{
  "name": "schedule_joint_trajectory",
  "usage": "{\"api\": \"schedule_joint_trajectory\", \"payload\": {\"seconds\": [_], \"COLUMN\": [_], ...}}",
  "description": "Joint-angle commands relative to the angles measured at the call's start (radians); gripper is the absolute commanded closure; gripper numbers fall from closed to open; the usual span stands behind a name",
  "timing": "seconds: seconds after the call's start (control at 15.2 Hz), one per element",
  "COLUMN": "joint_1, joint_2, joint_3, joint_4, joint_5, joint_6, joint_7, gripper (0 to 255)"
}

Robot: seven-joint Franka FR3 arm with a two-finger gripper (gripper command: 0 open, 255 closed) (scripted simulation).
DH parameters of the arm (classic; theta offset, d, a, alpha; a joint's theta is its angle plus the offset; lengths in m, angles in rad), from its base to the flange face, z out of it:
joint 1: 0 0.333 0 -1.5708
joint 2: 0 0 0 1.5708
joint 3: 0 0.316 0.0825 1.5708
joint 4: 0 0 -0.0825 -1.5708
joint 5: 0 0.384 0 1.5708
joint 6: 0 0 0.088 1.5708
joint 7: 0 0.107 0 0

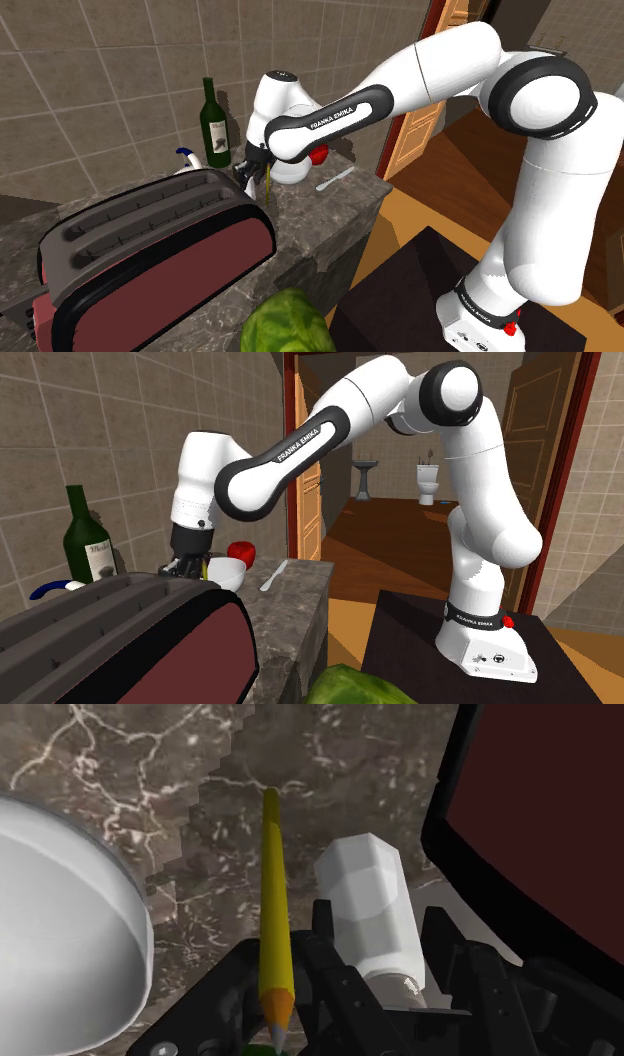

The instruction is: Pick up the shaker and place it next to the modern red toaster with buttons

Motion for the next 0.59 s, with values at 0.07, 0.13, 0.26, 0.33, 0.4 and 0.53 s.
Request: {"api": "schedule_joint_trajectory", "payload": {"seconds": [0.07, 0.13, 0.26, 0.33, 0.4, 0.53], "joint_1": [0.003, 0.004, 0.004, 0.004, 0.004, 0.004], "joint_2": [0.018, 0.025, 0.031, 0.032, 0.032, 0.032], "joint_3": [-0.003, -0.004, -0.005, -0.005, -0.005, -0.005], "joint_4": [-0.019, -0.023, -0.027, -0.026, -0.026, -0.026], "joint_5": [-0.006, -0.009, -0.011, -0.011, -0.011, -0.011], "joint_6": [0.037, 0.048, 0.058, 0.058, 0.058, 0.058], "joint_7": [0.004, 0.006, 0.007, 0.007, 0.007, 0.007], "gripper": [255, 255, 255, 255, 255, 255]}}
